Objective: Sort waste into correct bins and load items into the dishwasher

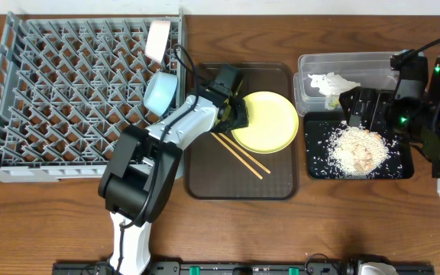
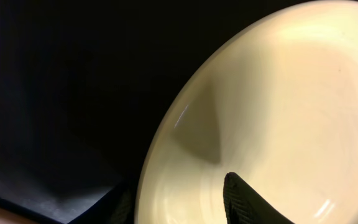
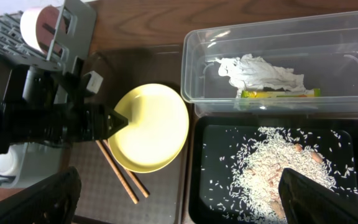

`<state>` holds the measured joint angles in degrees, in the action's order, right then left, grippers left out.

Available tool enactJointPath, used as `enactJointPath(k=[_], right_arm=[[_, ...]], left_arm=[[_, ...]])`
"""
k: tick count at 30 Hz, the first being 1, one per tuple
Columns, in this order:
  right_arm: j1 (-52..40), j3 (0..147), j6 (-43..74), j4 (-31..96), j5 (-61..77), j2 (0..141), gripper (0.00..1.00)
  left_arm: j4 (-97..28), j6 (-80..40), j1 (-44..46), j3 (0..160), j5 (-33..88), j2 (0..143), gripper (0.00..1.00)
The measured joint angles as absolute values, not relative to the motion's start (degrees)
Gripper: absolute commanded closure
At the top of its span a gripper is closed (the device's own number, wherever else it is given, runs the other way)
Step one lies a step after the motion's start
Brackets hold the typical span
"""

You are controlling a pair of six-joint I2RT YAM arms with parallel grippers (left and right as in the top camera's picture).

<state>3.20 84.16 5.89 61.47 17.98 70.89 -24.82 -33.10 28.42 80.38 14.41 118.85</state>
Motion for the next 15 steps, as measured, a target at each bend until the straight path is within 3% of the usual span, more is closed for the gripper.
enactJointPath(k=[5,9,15], right_arm=[[3.2,84.2,5.9,61.5,18.0,70.9,0.01],[3.2,84.2,5.9,61.5,18.0,70.9,0.01],[3.2,84.2,5.9,61.5,18.0,70.9,0.01]], left_arm=[[-23.9,-33.7,29.1,80.4,13.6,119.6,0.66],[-23.0,-34.7,29.1,80.6,13.1,120.3,0.9],[-22.5,-34.8,28.9,80.8,13.1,120.7,0.93]])
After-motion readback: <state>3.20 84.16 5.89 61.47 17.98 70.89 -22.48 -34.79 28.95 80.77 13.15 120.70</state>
